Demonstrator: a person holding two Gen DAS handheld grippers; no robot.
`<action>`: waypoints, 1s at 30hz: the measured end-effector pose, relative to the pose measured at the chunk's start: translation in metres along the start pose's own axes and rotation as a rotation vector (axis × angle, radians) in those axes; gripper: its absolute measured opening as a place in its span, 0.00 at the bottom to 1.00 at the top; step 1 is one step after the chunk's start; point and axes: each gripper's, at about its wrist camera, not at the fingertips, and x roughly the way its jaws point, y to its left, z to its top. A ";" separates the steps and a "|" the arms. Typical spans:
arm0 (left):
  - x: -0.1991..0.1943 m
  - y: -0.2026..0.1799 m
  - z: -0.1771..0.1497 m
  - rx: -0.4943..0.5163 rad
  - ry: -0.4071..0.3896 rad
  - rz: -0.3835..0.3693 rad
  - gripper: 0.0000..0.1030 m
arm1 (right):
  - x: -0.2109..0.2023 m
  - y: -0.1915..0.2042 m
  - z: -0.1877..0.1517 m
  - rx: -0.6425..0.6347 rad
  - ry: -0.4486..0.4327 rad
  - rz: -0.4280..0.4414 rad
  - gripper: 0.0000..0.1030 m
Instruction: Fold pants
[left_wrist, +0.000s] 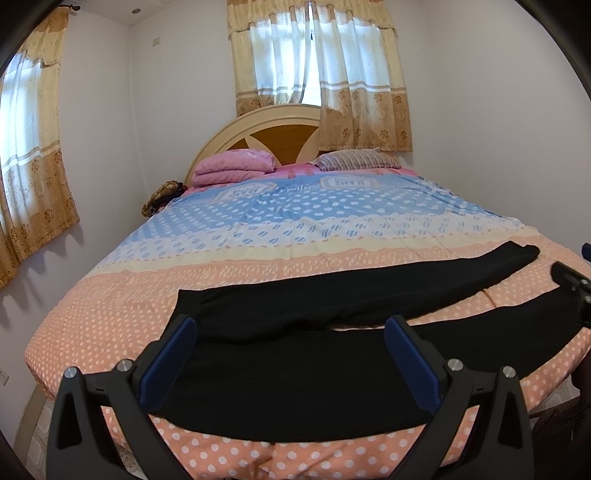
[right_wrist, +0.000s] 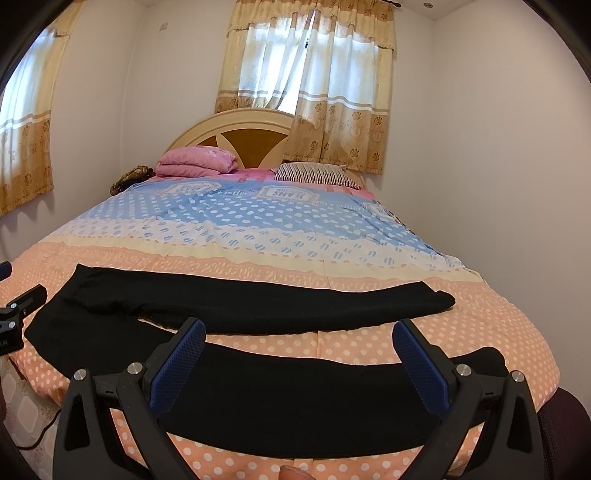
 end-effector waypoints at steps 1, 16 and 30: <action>0.006 0.005 0.000 -0.004 0.008 0.008 1.00 | 0.004 -0.002 -0.002 -0.007 0.006 0.002 0.99; 0.147 0.163 0.001 -0.172 0.218 0.199 1.00 | 0.103 -0.097 -0.031 0.007 0.226 -0.046 0.99; 0.230 0.164 0.026 -0.094 0.317 0.182 0.94 | 0.178 -0.158 0.001 0.073 0.328 -0.055 0.99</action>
